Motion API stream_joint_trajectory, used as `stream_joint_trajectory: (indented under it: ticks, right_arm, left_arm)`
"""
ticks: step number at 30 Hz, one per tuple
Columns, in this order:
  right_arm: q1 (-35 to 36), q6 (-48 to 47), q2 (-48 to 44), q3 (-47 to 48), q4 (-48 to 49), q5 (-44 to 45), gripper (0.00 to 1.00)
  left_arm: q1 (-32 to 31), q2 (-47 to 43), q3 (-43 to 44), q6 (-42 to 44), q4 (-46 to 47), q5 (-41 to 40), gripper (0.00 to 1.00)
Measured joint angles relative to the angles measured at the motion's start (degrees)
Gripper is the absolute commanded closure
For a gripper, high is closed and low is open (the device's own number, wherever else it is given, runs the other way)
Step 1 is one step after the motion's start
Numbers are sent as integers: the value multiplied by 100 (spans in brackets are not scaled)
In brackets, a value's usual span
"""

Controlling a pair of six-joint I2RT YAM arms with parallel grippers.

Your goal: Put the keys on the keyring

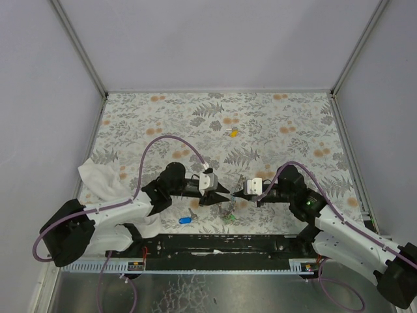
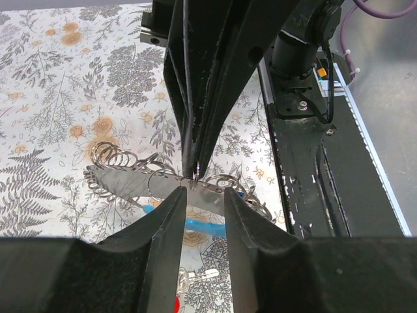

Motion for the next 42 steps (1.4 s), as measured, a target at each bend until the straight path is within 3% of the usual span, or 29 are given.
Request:
stream_joint_trajectory:
  ticks: [26, 29, 33, 36, 42]
  right_arm:
    - [0, -15, 195, 98, -44, -247, 100]
    - [0, -17, 205, 125, -72, -267, 100]
    - [0, -13, 214, 151, -83, -269, 100]
    - [-2, 17, 225, 151, -94, -271, 100]
    - [-2, 118, 133, 160, -85, -227, 81]
  left_arm:
    - [0, 365, 173, -22, -2, -26, 78]
    - [0, 365, 175, -61, -4, 11, 90]
    - [0, 372, 175, -98, -4, 68, 99]
    - [0, 391, 175, -120, -7, 76, 100]
    - [-4, 232, 70, -184, 92, -208, 100]
